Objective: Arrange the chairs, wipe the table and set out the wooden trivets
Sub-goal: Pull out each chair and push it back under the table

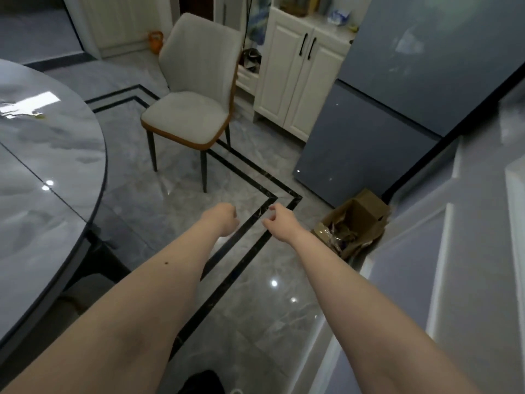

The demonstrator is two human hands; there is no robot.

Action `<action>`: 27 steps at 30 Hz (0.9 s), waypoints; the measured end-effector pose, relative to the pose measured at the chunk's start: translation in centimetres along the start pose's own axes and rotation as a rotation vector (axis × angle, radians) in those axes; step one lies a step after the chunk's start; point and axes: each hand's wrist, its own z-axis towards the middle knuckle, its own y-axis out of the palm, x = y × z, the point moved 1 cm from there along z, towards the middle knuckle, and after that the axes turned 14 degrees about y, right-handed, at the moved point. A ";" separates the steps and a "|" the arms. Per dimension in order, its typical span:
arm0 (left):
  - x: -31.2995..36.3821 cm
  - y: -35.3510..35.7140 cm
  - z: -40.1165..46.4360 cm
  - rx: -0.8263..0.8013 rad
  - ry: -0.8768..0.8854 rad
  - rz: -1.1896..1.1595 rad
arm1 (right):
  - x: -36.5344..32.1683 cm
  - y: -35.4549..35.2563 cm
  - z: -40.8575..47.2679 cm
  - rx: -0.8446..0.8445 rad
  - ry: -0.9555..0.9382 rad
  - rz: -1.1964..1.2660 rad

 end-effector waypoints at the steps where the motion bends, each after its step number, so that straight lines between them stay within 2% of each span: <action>1: 0.0 -0.6 1.4 0.013 -0.010 0.001 | -0.5 -0.6 1.2 -0.001 -0.004 0.001; 14: -1.1 -11.3 24.8 0.036 0.001 -0.053 | -10.7 -11.5 21.1 0.037 0.009 -0.040; 20: 0.0 -17.0 36.6 0.027 0.067 -0.021 | -14.7 -17.4 31.0 0.067 0.048 -0.006; 27: -0.8 -22.1 51.5 0.008 0.046 -0.024 | -19.5 -23.2 45.3 0.050 0.037 -0.014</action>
